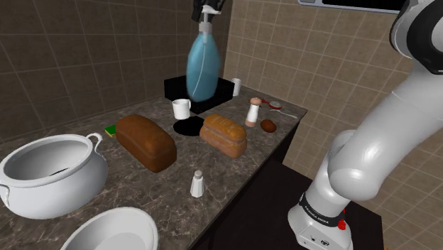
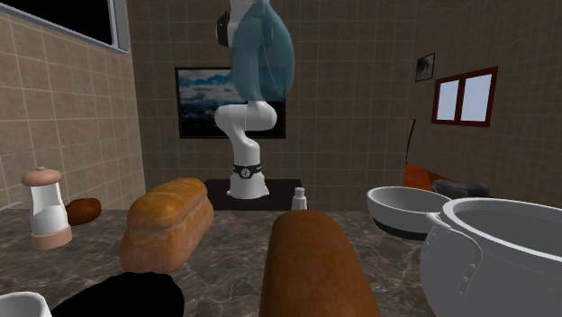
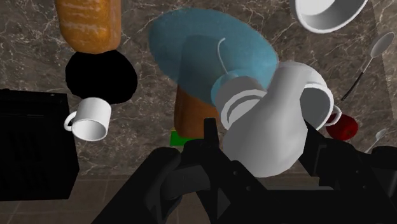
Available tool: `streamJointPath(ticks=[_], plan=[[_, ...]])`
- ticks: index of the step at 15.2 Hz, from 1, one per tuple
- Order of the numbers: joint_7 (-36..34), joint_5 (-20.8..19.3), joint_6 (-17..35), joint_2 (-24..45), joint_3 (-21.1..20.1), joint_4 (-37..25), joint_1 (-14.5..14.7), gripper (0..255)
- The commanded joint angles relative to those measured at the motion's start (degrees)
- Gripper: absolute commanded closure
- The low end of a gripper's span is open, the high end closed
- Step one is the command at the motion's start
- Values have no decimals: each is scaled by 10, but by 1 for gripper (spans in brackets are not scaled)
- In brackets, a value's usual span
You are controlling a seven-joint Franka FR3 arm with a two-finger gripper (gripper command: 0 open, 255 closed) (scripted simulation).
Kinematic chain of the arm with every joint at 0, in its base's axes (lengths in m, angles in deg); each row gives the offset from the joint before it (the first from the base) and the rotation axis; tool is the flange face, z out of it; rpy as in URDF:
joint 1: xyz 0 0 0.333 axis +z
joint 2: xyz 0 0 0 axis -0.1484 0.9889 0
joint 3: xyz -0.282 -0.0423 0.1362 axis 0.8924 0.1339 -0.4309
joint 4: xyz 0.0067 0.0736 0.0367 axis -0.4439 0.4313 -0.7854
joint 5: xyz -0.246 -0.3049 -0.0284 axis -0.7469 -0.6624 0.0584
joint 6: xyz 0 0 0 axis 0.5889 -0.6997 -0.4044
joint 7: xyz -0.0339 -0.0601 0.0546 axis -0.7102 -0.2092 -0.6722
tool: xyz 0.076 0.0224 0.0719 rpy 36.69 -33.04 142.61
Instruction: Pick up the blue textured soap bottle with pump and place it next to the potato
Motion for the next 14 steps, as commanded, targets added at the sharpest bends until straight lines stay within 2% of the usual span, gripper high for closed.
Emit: streamJointPath(ticks=[1,7,14], plan=[[30,3,-3,-13,19,15,-10,255],[114,6,-25,-34,78,31,-40,255],[215,6,-56,-29,150,15,-73,255]])
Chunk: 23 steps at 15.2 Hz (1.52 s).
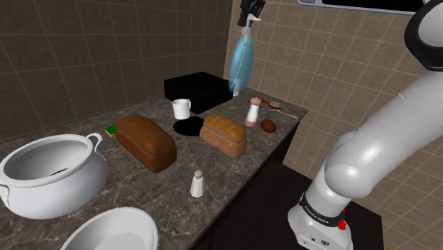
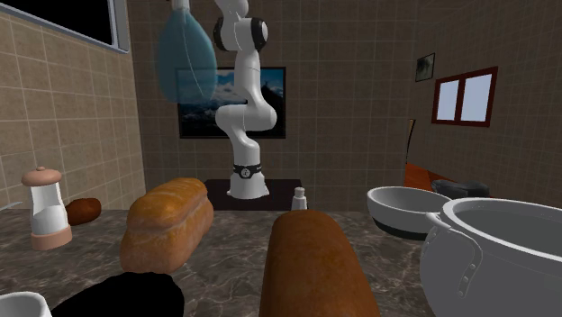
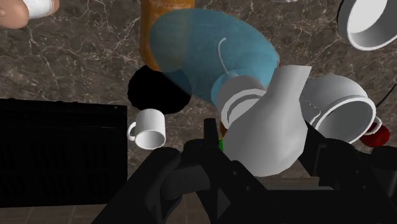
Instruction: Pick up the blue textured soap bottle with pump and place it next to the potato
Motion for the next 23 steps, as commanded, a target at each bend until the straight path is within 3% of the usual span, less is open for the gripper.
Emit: streamJointPath(ticks=[1,10,17,23], plan=[[30,1,-13,9,22,-16,-9,255],[170,22,-67,78,126,-103,-57,255],[290,88,-134,193,213,-237,-125,255],[289,53,-65,143,197,-128,-108,255]])
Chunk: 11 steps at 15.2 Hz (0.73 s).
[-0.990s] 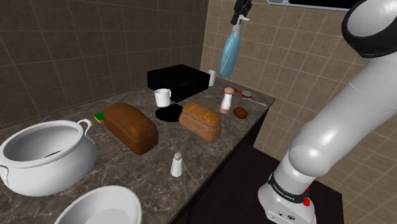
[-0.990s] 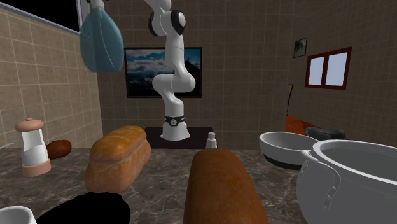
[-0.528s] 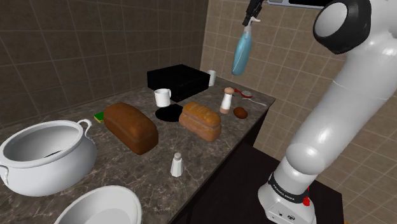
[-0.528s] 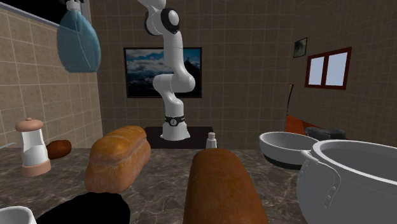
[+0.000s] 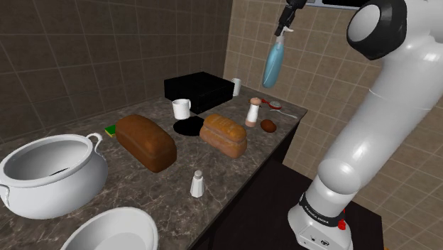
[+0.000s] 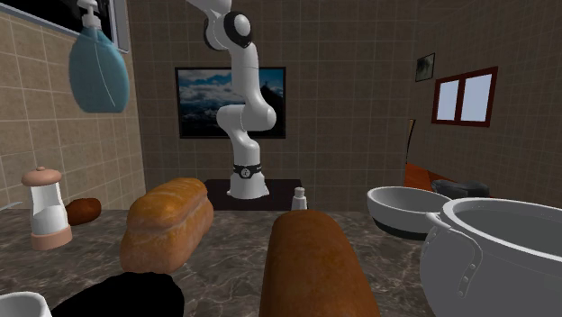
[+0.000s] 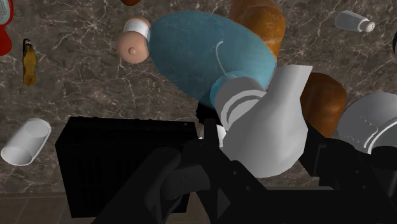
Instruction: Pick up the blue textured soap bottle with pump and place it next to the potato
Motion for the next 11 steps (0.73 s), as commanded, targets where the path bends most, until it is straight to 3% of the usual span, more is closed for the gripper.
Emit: streamJointPath(ticks=[1,11], plan=[[0,-9,21,-13,-4,31,4,255],[4,-37,114,-63,-19,164,11,255]])
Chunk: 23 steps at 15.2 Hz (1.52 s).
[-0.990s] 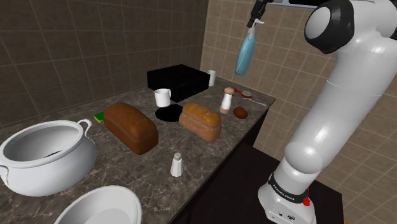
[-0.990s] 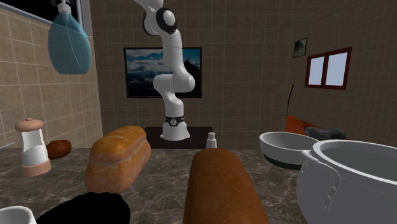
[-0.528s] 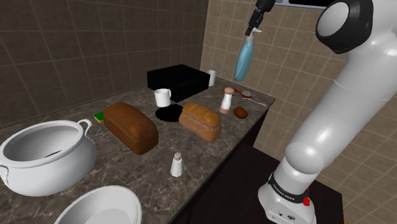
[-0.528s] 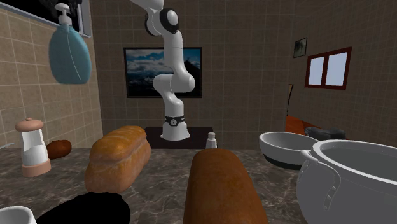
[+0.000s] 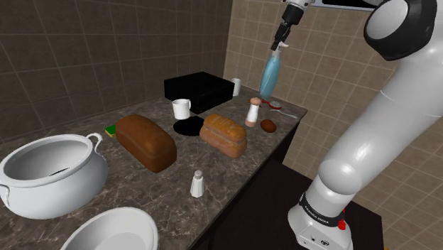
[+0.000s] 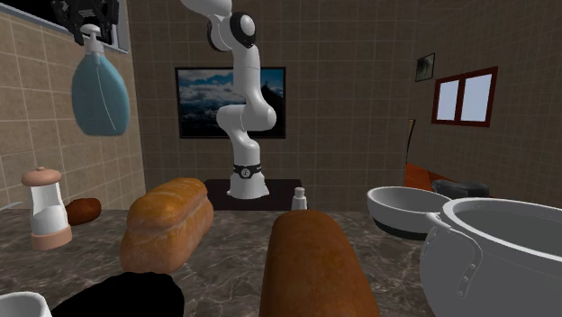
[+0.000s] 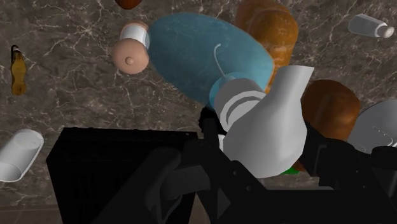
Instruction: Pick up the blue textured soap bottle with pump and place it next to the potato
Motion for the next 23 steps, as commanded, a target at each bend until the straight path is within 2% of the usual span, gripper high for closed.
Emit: streamJointPath(ticks=[1,23], plan=[[1,-4,18,-8,-2,24,1,255],[29,-17,189,-44,-10,229,-1,255]])
